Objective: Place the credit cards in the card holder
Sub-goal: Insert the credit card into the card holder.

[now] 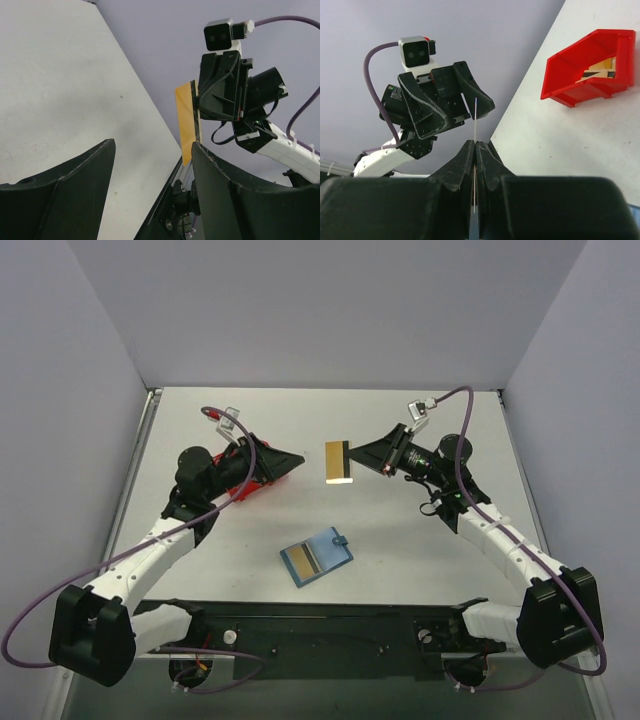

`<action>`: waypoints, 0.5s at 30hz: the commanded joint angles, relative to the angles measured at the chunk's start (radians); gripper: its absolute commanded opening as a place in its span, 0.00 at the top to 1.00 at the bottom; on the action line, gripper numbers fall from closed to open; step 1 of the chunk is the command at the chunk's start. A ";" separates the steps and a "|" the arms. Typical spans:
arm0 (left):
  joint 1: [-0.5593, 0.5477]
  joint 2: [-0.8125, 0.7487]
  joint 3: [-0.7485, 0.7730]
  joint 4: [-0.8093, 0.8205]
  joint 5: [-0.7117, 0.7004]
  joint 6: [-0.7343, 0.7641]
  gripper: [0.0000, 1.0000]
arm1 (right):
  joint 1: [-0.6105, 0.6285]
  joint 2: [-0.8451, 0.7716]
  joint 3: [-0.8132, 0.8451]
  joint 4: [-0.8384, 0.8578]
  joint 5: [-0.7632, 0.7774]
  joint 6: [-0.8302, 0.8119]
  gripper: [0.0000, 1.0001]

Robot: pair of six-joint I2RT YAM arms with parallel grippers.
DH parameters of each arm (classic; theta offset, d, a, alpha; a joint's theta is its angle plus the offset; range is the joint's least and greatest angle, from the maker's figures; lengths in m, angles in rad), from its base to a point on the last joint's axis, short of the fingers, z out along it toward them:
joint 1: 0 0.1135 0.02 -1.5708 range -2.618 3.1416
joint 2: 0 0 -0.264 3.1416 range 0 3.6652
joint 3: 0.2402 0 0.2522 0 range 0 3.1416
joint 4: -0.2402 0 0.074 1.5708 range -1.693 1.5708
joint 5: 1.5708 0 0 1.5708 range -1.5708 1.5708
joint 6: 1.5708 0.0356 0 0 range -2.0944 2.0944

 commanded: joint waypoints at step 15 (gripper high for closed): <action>-0.166 0.091 0.054 0.224 -0.023 -0.046 0.32 | 0.007 -0.007 0.007 0.171 -0.107 0.061 1.00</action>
